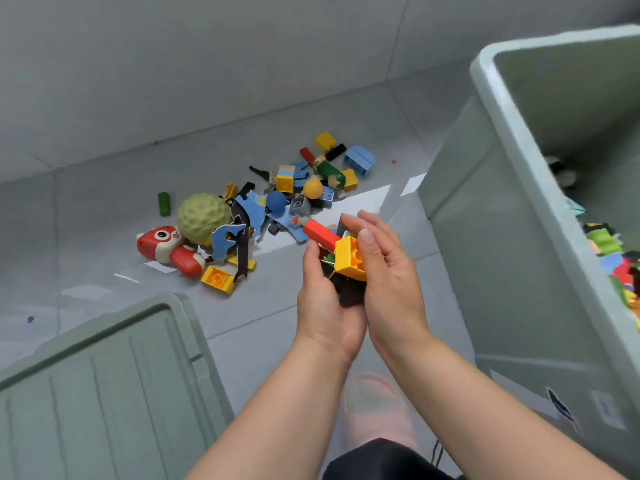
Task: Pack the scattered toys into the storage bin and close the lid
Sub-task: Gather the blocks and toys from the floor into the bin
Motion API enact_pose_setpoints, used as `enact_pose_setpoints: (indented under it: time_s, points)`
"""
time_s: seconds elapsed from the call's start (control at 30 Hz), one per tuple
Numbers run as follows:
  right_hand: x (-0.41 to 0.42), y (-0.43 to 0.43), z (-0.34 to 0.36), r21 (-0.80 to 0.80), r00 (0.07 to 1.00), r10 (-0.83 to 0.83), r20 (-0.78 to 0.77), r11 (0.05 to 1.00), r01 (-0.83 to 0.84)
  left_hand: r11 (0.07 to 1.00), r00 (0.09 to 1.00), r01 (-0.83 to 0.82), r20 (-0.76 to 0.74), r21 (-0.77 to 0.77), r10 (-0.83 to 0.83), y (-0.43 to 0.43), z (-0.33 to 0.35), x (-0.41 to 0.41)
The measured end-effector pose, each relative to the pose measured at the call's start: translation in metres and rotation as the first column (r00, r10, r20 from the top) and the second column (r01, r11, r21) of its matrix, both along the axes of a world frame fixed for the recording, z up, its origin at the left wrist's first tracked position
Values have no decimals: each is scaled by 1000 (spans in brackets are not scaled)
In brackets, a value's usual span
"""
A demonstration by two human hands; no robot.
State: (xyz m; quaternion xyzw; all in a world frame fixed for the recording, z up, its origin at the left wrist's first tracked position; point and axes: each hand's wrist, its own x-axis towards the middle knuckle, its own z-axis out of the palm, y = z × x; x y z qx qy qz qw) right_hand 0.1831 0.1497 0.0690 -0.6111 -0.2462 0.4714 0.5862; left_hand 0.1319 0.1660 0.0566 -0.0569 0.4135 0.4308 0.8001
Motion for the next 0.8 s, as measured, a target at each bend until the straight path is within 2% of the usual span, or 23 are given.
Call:
enact_pose_setpoints:
  time_s: [0.13,0.23,0.33,0.4,0.5,0.63,0.73,0.8]
  points:
    - [50,-36,66,172,964,-262,38,952,252,941,962,267,6,208,-274,-21,68,58]
    - [99,-68,107,262,849,-529,11,820,508,829,879,449,0,332,-476,-44,117,118]
    - [152,-94,128,195,664,-739,-114,639,744,693,730,645,8,321,-683,-70,147,179]
    - [189,-107,129,88,580,-769,-267,580,810,662,668,710,66,239,-741,-73,150,210]
    - [226,-117,125,-30,605,-668,-432,682,731,654,654,739,60,165,-754,-57,131,227]
    - [238,-124,128,-17,616,-610,-498,718,696,748,753,640,48,176,-656,-29,122,209]
    - [227,-121,127,19,653,-590,-475,735,678,823,813,521,161,227,-559,-17,126,175]
    - [213,-115,125,13,685,-559,-467,770,637,855,821,457,254,246,-511,-9,122,151]
